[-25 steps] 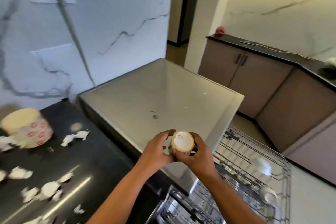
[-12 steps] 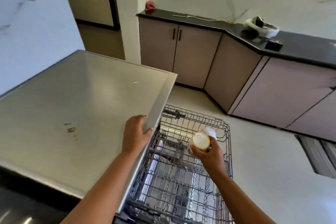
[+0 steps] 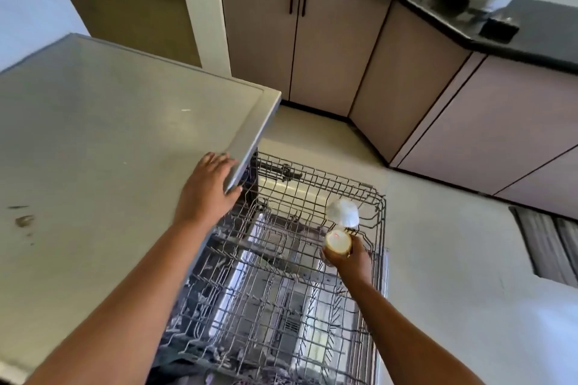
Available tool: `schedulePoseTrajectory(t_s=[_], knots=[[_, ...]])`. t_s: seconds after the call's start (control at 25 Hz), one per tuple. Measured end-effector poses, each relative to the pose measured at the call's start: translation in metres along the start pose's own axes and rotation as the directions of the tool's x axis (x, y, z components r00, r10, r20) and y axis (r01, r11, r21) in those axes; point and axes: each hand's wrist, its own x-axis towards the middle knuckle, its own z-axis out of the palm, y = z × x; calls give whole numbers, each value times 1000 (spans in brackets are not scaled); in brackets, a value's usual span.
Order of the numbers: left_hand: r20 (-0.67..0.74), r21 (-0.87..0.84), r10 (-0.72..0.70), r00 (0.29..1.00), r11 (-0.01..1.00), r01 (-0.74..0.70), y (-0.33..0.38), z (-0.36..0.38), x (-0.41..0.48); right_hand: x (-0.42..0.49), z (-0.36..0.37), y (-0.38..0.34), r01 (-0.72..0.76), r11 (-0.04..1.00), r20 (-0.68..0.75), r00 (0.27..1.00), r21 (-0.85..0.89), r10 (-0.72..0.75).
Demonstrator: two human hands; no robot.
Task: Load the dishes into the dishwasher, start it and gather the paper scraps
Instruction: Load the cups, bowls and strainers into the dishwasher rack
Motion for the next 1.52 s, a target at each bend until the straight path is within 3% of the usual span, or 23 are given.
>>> schedulePoseTrajectory(t_s=[0.16, 0.48, 1.08, 1.52], knots=[[-8, 91, 28, 1000, 995, -27, -2, 5, 2, 31, 27, 12, -42, 991, 90, 994, -124, 54], [-13, 88, 15, 1000, 996, -14, -3, 8, 2, 55, 61, 24, -108, 964, 151, 978, -242, 147], [-25, 17, -6, 1000, 1000, 6, -2, 7, 3, 40, 74, 33, -199, 922, 236, 929, -332, 286], [7, 7, -26, 1000, 1000, 26, 0, 4, 1, 28, 72, 31, -299, 923, 215, 911, -244, 352]])
